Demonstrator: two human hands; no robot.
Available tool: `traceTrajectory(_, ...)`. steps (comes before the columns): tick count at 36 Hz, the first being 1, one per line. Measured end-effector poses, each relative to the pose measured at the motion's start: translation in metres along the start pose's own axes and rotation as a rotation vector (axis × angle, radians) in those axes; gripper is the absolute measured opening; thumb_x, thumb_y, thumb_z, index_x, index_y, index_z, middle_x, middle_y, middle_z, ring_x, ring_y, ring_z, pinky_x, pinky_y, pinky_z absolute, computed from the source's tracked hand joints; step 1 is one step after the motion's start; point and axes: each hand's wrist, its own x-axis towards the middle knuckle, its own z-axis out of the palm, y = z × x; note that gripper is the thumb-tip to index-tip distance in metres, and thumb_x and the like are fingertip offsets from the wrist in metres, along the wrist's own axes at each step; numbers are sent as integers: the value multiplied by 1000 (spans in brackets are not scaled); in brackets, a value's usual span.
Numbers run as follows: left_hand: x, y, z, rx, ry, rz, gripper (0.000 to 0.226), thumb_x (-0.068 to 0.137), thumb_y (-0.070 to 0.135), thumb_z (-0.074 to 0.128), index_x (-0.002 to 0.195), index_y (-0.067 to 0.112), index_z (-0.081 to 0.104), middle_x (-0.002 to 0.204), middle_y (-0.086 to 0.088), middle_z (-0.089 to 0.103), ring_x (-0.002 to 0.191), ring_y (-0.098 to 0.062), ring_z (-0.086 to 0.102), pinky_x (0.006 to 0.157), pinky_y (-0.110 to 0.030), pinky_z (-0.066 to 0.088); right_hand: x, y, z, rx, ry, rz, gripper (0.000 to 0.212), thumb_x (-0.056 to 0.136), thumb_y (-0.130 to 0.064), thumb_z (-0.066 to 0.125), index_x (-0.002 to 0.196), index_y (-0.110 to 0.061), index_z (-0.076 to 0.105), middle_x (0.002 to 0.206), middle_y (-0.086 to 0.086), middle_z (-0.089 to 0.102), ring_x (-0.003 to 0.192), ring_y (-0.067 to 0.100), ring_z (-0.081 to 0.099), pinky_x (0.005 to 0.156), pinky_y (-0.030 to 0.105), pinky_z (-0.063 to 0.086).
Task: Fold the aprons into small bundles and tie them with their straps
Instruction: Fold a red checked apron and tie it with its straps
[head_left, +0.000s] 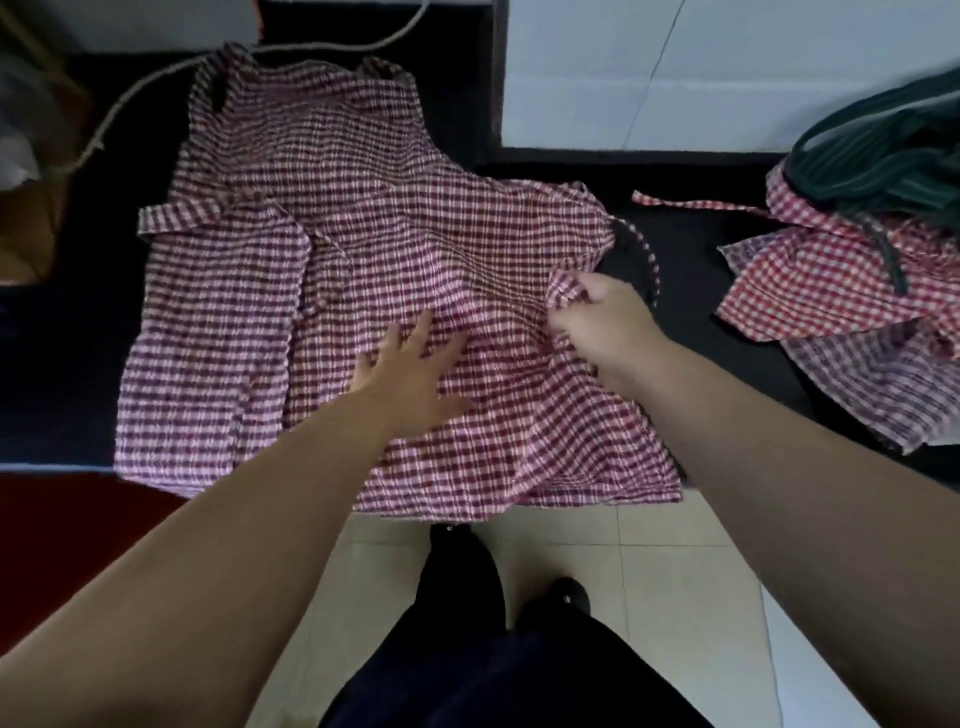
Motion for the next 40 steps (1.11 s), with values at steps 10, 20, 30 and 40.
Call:
traceTrajectory(10, 36, -9, -31, 49, 27, 63, 88, 77, 67, 61, 150, 42, 18, 161, 2, -4, 145, -38, 1, 112, -62, 19, -8, -50, 39, 133, -300, -119, 40, 89, -18, 60, 109, 15, 51, 110, 35, 56, 104, 50, 56, 98, 62, 41)
traceTrajectory(20, 11, -90, -44, -163, 450, -113, 48, 97, 34, 49, 144, 31, 41, 158, 2, 20, 143, -27, 14, 114, -49, 18, 13, -52, 91, 158, -435, 231, 33, 96, -42, 46, 97, -18, 68, 105, -3, 65, 96, 14, 59, 88, 28, 44)
traceTrajectory(30, 10, -144, -32, -353, 214, -228, 75, 89, 41, 60, 152, 26, 22, 158, -3, 17, 142, -31, 20, 112, -51, 29, 66, -56, 109, -83, 297, 2, 48, 79, -33, 67, 120, -14, 53, 114, 4, 60, 107, 22, 56, 97, 36, 46)
traceTrajectory(40, 26, -156, -56, -890, 413, -409, 17, 97, 31, 48, 102, 18, 58, 81, 0, 60, 67, -19, 55, 58, -30, 45, 105, -68, 135, -359, -177, -114, 105, 74, -65, 66, 152, -32, 4, 159, -2, 17, 143, 22, 23, 118, 38, 20)
